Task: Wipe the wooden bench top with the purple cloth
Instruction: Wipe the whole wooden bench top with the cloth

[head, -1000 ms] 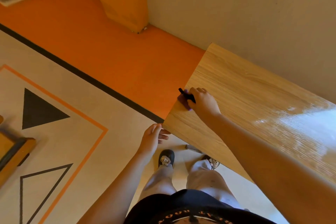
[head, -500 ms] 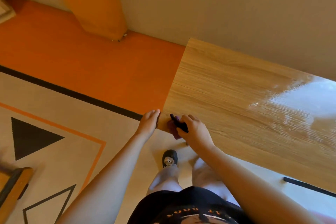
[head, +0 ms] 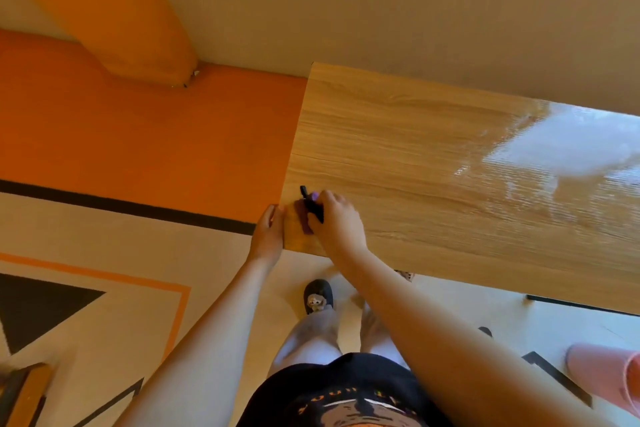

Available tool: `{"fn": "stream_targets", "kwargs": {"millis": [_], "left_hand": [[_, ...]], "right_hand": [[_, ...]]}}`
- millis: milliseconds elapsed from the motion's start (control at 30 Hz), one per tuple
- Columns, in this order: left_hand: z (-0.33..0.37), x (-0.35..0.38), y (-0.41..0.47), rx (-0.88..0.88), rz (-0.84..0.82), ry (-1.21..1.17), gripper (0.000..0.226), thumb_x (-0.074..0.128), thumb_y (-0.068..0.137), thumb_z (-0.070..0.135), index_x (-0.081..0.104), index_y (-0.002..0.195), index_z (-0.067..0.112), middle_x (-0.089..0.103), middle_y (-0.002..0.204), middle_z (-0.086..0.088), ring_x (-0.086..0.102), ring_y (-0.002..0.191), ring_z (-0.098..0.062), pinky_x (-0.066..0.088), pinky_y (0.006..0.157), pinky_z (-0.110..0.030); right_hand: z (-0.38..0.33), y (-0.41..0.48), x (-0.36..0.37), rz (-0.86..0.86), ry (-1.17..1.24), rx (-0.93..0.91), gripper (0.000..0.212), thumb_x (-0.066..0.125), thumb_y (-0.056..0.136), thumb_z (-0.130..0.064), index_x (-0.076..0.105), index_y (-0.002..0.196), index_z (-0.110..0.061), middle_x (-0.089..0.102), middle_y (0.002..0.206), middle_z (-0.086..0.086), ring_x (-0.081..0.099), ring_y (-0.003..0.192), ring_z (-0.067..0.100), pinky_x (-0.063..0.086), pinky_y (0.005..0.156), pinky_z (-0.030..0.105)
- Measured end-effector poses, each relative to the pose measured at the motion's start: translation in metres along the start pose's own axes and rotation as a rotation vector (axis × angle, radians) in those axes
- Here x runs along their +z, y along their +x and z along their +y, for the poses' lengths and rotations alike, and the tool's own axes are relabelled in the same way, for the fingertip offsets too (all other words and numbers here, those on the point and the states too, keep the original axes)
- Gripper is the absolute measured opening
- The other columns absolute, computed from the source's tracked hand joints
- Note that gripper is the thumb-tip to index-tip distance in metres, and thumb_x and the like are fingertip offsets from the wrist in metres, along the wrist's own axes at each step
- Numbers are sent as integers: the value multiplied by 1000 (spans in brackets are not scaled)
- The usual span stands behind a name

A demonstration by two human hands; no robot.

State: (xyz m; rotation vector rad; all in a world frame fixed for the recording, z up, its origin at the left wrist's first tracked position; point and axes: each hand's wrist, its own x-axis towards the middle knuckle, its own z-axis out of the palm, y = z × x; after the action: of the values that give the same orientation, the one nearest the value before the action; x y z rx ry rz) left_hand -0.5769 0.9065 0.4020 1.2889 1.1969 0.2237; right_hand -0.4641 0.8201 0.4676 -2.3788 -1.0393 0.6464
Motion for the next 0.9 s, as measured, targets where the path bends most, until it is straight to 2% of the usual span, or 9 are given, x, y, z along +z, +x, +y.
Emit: {"fn": "stream_targets", "kwargs": {"millis": [100, 167, 267, 333, 467, 633, 733, 833, 900], "left_hand": [[-2, -1, 2, 14, -8, -3, 26, 38, 103, 38, 61, 97, 28, 67, 85, 12, 63, 76, 1, 46, 58, -11], [-1, 1, -2, 0, -1, 6, 24, 36, 102, 43, 58, 99, 34, 63, 89, 15, 60, 74, 7, 45, 56, -10], [3, 2, -8, -20, 8, 74, 33, 33, 99, 53, 48, 124, 36, 50, 110, 25, 49, 97, 5, 41, 80, -17], [1, 0, -8, -22, 19, 113, 51, 33, 99, 54, 39, 142, 28, 45, 130, 11, 42, 116, -8, 33, 93, -27], [-2, -1, -4, -17, 42, 186, 52, 32, 99, 52, 43, 141, 23, 45, 144, -5, 43, 129, -27, 34, 91, -33], [4, 3, -6, 13, 136, 341, 50, 33, 101, 47, 46, 137, 15, 52, 136, -11, 50, 119, -32, 41, 89, -39], [17, 8, -13, 161, 293, 539, 39, 44, 100, 38, 47, 131, 15, 54, 127, -13, 52, 111, -34, 44, 79, -43], [31, 24, -28, 380, 390, 742, 43, 53, 96, 30, 47, 133, 9, 48, 135, -16, 43, 124, -36, 40, 96, -51], [35, 47, -42, 513, 330, 808, 44, 53, 96, 28, 46, 135, 8, 45, 138, -16, 41, 127, -34, 38, 100, -50]], "right_hand": [[-5, -5, 5, -50, -19, -42, 30, 55, 91, -22, 49, 118, -10, 57, 113, 11, 51, 104, 26, 49, 77, 36], [6, -11, -1, -48, -18, -30, 30, 57, 90, -21, 49, 117, -10, 57, 112, 10, 52, 102, 26, 49, 76, 35], [36, -29, -14, 3, -2, 4, 28, 60, 88, -21, 50, 112, -11, 58, 107, 8, 52, 98, 25, 44, 71, 31], [58, -44, -24, 52, 9, 63, 23, 60, 87, -20, 51, 106, -10, 59, 102, 7, 52, 93, 24, 42, 68, 30], [102, -71, -47, 166, 21, 213, 15, 62, 86, -19, 51, 90, -11, 56, 88, 2, 48, 79, 19, 32, 61, 29], [147, -93, -78, 259, 16, 339, 17, 66, 83, -15, 50, 81, -11, 51, 77, -3, 46, 72, 17, 28, 52, 24], [171, -102, -95, 299, 30, 398, 19, 65, 83, -12, 47, 78, -11, 51, 75, -1, 44, 69, 19, 25, 51, 20], [189, -109, -107, 326, 63, 432, 19, 65, 82, -10, 47, 77, -12, 50, 75, -1, 44, 68, 19, 25, 51, 21], [200, -112, -113, 330, 77, 436, 17, 65, 82, -11, 48, 78, -11, 51, 75, 0, 45, 68, 19, 26, 51, 21]]}}
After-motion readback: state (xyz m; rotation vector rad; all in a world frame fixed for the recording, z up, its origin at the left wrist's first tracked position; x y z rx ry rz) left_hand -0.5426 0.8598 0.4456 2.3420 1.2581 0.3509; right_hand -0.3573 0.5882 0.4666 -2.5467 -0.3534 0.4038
